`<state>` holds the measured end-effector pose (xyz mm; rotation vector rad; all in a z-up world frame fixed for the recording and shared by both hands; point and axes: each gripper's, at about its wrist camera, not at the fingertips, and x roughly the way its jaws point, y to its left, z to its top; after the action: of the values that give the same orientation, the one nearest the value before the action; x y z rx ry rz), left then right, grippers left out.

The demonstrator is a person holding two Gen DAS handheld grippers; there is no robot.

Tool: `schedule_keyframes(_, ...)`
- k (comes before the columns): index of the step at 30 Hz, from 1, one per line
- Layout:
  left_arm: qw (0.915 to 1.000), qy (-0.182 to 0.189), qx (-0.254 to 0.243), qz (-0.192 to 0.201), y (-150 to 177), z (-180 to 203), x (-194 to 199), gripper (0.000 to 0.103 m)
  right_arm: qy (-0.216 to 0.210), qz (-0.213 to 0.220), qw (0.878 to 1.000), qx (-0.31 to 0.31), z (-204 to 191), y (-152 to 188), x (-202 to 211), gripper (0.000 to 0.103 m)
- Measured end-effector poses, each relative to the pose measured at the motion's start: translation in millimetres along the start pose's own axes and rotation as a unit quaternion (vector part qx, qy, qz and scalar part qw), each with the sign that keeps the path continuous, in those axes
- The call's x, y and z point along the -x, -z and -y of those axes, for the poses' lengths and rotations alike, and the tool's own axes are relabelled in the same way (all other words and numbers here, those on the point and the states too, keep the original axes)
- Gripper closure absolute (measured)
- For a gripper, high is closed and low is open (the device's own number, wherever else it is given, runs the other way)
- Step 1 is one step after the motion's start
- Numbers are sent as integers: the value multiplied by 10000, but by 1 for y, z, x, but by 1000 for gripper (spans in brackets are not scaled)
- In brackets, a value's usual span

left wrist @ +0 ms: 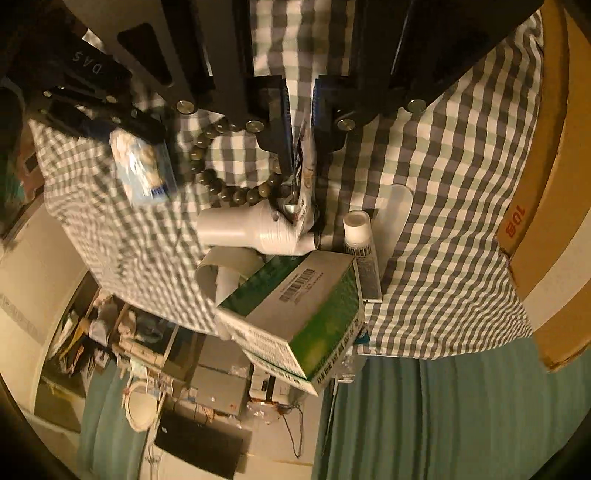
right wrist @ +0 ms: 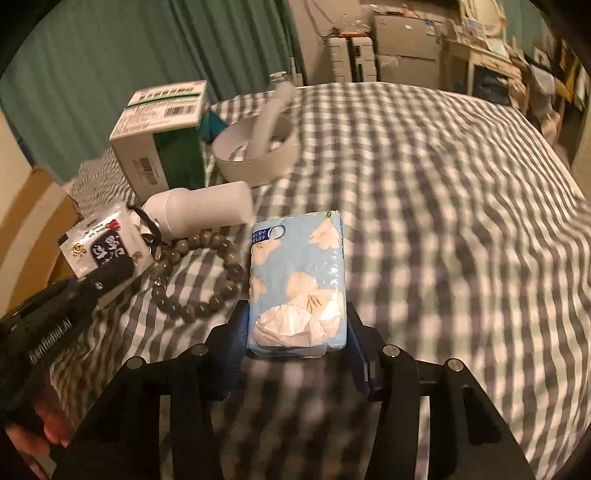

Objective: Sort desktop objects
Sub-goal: 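Grasp the red-printed sachet with the left gripper while the right grasps the blue tissue pack, then carry the sachet and tissue pack into the box and release both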

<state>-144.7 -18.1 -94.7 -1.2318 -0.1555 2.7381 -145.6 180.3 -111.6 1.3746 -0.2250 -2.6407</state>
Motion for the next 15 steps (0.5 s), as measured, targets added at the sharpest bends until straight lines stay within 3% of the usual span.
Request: schedule_keyframes(15, 9992, 394, 100, 41, 16, 13, 65, 99, -54, -27, 9983, -577, 26, 32, 76, 56)
